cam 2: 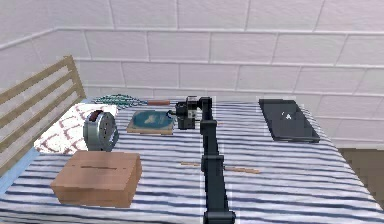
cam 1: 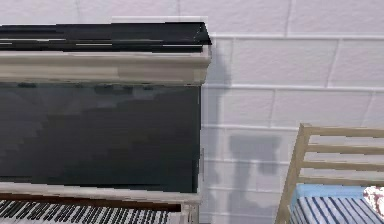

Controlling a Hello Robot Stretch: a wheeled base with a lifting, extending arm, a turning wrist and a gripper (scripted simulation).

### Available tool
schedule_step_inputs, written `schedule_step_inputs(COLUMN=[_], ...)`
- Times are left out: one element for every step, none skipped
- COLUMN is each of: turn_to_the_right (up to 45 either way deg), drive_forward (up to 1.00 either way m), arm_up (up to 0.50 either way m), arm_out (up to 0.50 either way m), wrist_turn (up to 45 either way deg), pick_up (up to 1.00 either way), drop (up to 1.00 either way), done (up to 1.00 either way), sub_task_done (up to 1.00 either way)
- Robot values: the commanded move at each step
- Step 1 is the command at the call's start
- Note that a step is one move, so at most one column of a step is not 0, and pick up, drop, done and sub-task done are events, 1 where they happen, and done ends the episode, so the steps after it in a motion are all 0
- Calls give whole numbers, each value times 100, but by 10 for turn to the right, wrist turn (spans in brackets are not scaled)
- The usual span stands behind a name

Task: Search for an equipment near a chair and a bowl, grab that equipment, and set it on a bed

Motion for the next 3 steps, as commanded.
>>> schedule_step_inputs(turn_to_the_right=[0, 0, 0], drive_forward=[0, 0, 0], arm_up=[10, 0, 0], arm_out=[0, -8, 0], wrist_turn=[0, 0, 0], pick_up=[0, 0, 0], drop=[0, 0, 0], done=[0, 0, 100], sub_task_done=[0, 0, 0])
